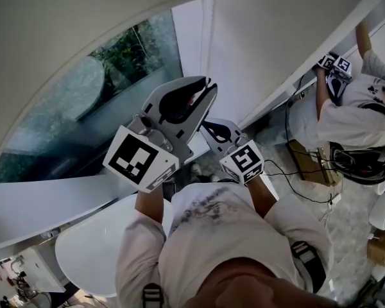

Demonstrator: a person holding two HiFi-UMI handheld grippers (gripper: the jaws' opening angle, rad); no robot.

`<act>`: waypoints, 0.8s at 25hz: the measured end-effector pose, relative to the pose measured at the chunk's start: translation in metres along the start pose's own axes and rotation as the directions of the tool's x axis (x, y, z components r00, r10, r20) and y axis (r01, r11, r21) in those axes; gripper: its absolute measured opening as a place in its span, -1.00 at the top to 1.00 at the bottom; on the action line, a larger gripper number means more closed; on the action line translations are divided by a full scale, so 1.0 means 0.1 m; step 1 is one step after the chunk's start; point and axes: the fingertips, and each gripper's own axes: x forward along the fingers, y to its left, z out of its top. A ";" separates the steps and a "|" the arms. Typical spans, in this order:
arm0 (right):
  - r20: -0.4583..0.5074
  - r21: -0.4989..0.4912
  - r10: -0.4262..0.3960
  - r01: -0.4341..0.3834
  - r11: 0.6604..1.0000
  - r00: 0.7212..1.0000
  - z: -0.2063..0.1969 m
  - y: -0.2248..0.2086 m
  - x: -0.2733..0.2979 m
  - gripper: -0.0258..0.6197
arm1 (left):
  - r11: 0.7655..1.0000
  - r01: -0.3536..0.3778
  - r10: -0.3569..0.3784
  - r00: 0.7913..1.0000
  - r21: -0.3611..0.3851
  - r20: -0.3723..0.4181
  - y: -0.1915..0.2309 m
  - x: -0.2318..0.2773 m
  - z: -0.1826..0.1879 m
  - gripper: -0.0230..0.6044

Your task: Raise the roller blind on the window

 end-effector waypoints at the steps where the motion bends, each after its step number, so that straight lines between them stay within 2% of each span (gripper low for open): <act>1: 0.000 0.000 0.000 0.000 1.000 1.000 0.00 0.00 0.01 0.73 | 1.000 -0.009 0.009 1.000 0.008 -0.005 0.02 0.01 0.02 0.86; 9: -0.018 0.000 -0.003 0.003 1.000 1.000 -0.05 -0.04 -0.01 0.73 | 0.999 -0.051 0.051 0.999 0.012 0.004 0.00 0.06 -0.03 0.90; 20: -0.102 0.018 0.015 -0.013 1.000 0.995 -0.43 -0.01 0.10 0.73 | 0.995 -0.092 0.091 0.995 -0.042 -0.036 0.07 -0.04 -0.44 0.90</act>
